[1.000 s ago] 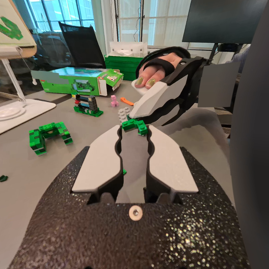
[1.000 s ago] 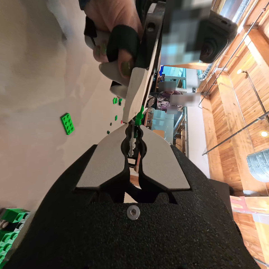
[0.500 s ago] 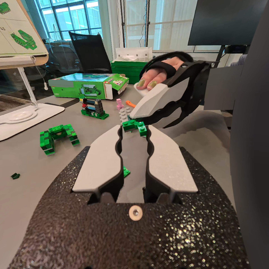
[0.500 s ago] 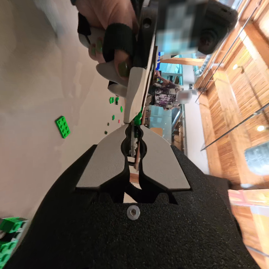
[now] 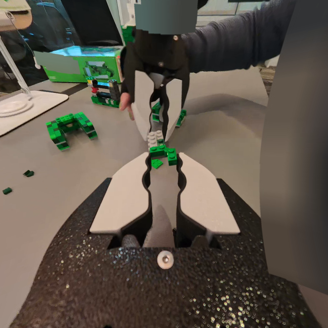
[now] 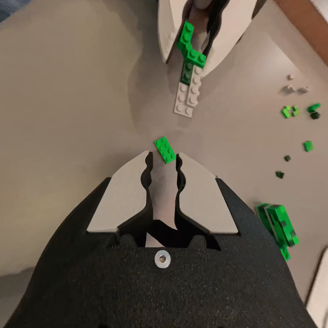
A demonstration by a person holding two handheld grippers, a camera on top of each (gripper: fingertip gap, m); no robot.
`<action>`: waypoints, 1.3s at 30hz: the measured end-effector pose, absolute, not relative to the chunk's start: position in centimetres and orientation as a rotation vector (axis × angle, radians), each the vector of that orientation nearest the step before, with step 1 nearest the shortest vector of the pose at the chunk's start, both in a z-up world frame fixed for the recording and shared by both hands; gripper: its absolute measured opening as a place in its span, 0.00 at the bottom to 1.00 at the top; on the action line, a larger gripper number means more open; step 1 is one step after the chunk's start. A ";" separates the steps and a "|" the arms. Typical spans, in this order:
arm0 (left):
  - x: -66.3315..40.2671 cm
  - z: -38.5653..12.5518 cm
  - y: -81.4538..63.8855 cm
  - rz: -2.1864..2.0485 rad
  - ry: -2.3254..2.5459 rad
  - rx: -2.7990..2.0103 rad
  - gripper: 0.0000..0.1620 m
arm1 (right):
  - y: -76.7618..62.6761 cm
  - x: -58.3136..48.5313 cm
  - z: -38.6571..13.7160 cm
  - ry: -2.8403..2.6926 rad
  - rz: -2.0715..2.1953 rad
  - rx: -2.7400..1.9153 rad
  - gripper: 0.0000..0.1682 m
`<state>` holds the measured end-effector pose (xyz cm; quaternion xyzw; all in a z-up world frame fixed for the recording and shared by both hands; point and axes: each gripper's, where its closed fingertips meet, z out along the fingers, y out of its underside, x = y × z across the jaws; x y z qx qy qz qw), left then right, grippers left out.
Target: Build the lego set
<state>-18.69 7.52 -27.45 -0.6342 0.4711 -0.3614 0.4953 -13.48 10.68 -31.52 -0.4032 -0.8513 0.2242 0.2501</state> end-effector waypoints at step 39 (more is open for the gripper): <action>-17.6 -27.3 8.9 -0.633 1.089 -1.474 0.15 | 10.1 -17.3 -26.2 -2.308 0.490 -1.327 0.10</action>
